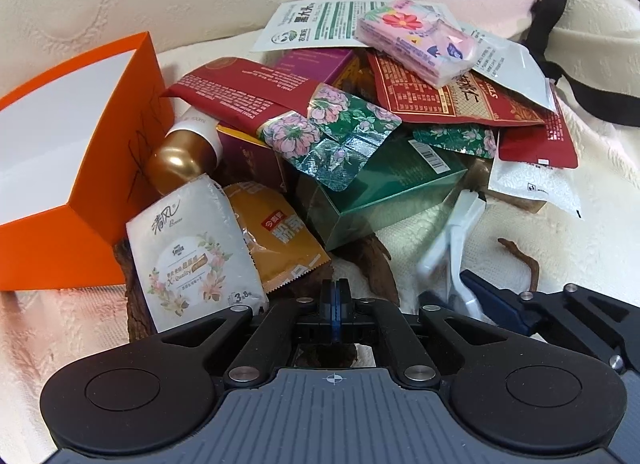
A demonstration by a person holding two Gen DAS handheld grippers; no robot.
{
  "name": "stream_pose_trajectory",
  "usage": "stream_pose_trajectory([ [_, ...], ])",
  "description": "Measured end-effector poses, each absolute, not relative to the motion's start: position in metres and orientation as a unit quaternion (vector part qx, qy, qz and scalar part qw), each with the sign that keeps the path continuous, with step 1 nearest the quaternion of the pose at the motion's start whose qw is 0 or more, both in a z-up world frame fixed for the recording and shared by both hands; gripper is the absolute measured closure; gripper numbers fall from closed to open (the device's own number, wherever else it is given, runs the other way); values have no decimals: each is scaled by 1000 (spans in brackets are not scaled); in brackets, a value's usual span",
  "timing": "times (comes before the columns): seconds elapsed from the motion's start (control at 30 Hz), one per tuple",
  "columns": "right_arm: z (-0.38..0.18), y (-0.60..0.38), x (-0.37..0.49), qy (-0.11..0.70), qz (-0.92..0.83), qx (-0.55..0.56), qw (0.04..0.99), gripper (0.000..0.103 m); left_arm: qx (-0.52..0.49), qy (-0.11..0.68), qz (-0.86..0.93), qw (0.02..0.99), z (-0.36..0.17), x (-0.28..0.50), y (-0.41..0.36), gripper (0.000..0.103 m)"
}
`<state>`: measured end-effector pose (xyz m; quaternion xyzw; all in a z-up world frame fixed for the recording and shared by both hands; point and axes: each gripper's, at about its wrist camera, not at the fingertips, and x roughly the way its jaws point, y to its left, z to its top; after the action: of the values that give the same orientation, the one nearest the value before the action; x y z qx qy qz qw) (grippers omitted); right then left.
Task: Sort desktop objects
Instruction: 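Grasp the white plastic scissors with the right gripper and lift, then lift the brown dried piece with the left gripper while the right gripper holds the scissors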
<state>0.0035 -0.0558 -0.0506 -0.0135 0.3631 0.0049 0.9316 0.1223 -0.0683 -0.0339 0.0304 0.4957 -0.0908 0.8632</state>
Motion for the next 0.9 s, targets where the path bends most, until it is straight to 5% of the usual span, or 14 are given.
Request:
stream_pose_trajectory([
  [0.37,-44,-96,-5,369,27,121,921,93,8,489,-87,868,-32,121,-66,103],
  [0.9,-22,-103,-36,349,50,120,928,94,11,474,-92,876,-20,97,-42,103],
])
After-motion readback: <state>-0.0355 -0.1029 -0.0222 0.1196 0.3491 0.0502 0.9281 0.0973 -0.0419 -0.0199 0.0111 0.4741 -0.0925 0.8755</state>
